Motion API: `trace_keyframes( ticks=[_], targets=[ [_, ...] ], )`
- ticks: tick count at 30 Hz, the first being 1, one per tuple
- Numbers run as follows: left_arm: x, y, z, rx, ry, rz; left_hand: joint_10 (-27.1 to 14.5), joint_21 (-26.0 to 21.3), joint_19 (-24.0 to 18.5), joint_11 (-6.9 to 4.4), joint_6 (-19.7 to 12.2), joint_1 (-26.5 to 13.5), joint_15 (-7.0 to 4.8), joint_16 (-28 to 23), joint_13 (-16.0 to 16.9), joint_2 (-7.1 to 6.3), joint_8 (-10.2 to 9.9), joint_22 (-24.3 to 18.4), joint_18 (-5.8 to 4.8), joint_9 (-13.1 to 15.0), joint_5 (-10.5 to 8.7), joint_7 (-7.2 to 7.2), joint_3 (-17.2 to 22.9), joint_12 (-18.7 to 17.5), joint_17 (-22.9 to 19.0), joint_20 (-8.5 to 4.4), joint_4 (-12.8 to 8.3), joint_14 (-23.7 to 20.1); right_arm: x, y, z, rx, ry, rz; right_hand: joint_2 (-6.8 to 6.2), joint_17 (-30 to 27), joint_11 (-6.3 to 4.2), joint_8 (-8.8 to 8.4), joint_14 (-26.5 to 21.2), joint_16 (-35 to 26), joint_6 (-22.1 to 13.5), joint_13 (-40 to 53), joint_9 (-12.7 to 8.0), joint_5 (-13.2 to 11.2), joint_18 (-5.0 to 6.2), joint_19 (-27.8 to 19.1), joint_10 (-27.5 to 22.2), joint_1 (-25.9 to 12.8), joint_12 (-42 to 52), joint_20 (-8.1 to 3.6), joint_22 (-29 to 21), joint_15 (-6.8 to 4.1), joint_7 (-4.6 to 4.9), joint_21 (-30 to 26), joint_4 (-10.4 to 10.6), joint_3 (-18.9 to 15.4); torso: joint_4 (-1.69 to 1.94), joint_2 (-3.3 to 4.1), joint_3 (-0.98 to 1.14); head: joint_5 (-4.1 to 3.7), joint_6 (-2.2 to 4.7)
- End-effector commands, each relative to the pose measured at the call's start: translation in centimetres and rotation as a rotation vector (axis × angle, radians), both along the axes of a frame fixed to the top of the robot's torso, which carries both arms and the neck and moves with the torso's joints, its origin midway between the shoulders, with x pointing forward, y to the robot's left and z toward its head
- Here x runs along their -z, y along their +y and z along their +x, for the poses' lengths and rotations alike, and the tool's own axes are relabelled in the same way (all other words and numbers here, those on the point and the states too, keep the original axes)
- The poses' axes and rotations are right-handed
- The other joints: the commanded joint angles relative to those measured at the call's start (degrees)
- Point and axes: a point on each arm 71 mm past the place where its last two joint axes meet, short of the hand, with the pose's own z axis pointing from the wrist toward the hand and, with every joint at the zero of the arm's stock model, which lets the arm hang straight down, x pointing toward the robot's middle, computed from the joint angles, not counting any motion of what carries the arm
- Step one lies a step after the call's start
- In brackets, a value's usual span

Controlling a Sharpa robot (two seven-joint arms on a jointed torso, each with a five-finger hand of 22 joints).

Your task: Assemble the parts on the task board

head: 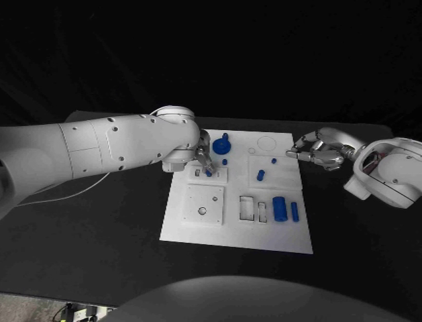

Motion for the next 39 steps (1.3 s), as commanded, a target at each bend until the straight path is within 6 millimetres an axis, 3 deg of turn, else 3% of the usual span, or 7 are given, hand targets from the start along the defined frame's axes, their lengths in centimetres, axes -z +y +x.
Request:
trace_keyframes(
  ticks=[1, 24, 29, 32, 33, 34, 39],
  targets=[
    [0.76, 0.00, -0.32, 0.021, 0.020, 0.031, 4.93, -0.33, -0.39, 0.03, -1.31, -0.98, 0.22, 0.14, 13.43, 0.11, -0.43, 1.43, 0.52, -0.19, -1.40, -0.48, -1.46, -0.36, 15.08, 0.01, 0.96, 5.95, 0.15, 0.09, -0.10, -0.013, 0.015, -0.008, -0.09, 15.07, 0.53, -0.32, 6.06, 0.20, -0.21, 15.08, -0.08, -0.08, 0.86, -0.23, 5.96, 0.58, 0.22, 0.00, 9.26, 0.31, 0.03, -0.22, -0.15, 0.18, 0.03, -0.02, 0.01, 0.11, 0.01],
    [0.86, 0.29, -0.33, 0.025, 0.032, 0.044, 4.61, -1.04, -0.68, 0.19, -0.99, -1.08, 0.40, 0.14, 13.01, 0.41, -1.32, 1.30, 0.65, -1.06, -1.96, -0.36, -3.40, -0.72, 15.08, 0.15, 1.78, 5.95, 0.24, 0.22, -0.02, -0.016, 0.020, -0.011, -0.10, 15.07, 0.53, -0.32, 6.06, 0.20, -0.21, 15.08, -0.08, -0.07, 0.85, -0.22, 5.96, 0.59, 0.22, 0.00, 9.26, 0.31, 0.03, -0.21, -0.15, 0.18, -0.02, -0.03, 0.01, 0.36, 0.01],
    [0.85, 0.35, -0.33, 0.018, 0.032, 0.034, 4.69, -1.02, -0.54, 0.02, -0.30, 0.07, 0.32, 0.14, 13.13, 0.86, -1.42, 1.51, 0.64, -1.32, -0.14, -0.59, -3.34, -0.62, 15.08, 0.12, 1.29, 5.95, 0.25, 0.22, 0.00, -0.016, 0.020, -0.012, -0.13, 15.07, 0.52, -0.34, 6.06, 0.20, -0.21, 15.08, -0.10, -0.02, 0.87, -0.29, 5.96, 0.64, 0.22, 0.01, 9.23, 0.32, 0.04, -0.30, -0.14, 0.18, -0.01, -0.01, 0.00, 0.27, 0.01],
    [0.84, 0.35, -0.35, 0.011, 0.031, 0.021, 4.79, -0.90, -0.31, -0.22, 0.23, 1.96, 0.10, 0.14, 13.26, 0.95, -1.44, 1.77, 0.64, -1.45, 3.55, -0.81, -2.62, -0.51, 15.08, -0.12, 0.01, 5.95, 0.26, 0.21, 0.00, -0.016, 0.020, -0.012, -0.13, 15.07, 0.52, -0.34, 6.06, 0.20, -0.21, 15.08, -0.10, -0.02, 0.87, -0.29, 5.96, 0.64, 0.22, 0.01, 9.23, 0.32, 0.04, -0.30, -0.14, 0.18, 0.00, 0.01, 0.00, 0.24, 0.01],
    [0.83, 0.34, -0.36, 0.009, 0.030, 0.018, 4.85, -0.84, -0.18, -0.27, 0.53, 2.90, -0.01, 0.14, 13.32, 0.97, -1.41, 1.92, 0.61, -1.48, 5.89, -0.86, -2.01, -0.45, 15.08, -0.23, -0.73, 5.95, 0.26, 0.21, 0.00, -0.016, 0.020, -0.012, -0.13, 15.07, 0.52, -0.34, 6.06, 0.20, -0.21, 15.08, -0.10, -0.02, 0.87, -0.29, 5.96, 0.64, 0.22, 0.01, 9.23, 0.32, 0.04, -0.30, -0.14, 0.18, 0.01, 0.01, 0.00, 0.24, 0.01],
    [0.82, 0.33, -0.36, 0.007, 0.030, 0.014, 4.84, -0.79, -0.10, -0.31, 0.59, 3.39, -0.05, 0.14, 13.30, 1.07, -1.44, 2.02, 0.56, -1.50, 6.55, -0.86, -1.55, -0.47, 15.08, -0.22, -1.12, 5.95, 0.26, 0.20, 0.00, -0.016, 0.021, -0.012, -0.13, 15.07, 0.52, -0.34, 6.06, 0.20, -0.21, 15.08, -0.10, -0.02, 0.87, -0.29, 5.96, 0.64, 0.22, 0.01, 9.23, 0.32, 0.04, -0.30, -0.14, 0.18, 0.01, 0.00, 0.00, 0.24, 0.01],
    [0.80, 0.24, -0.48, -0.001, 0.033, -0.009, 4.82, -0.87, -0.02, -0.11, 1.20, 4.48, 0.07, 0.14, 13.25, 2.40, -1.42, 2.18, 0.53, -1.57, 7.36, -0.49, 0.89, -0.52, 15.08, -0.20, -1.85, 5.95, 0.26, 0.19, 0.00, -0.015, 0.021, -0.012, -0.12, 15.07, 0.52, -0.34, 6.06, 0.20, -0.20, 15.08, -0.10, 0.00, 0.89, -0.32, 5.96, 0.67, 0.22, 0.02, 9.22, 0.33, 0.04, -0.35, -0.14, 0.19, 0.00, 0.01, -0.01, 0.29, 0.01]
  ],
)
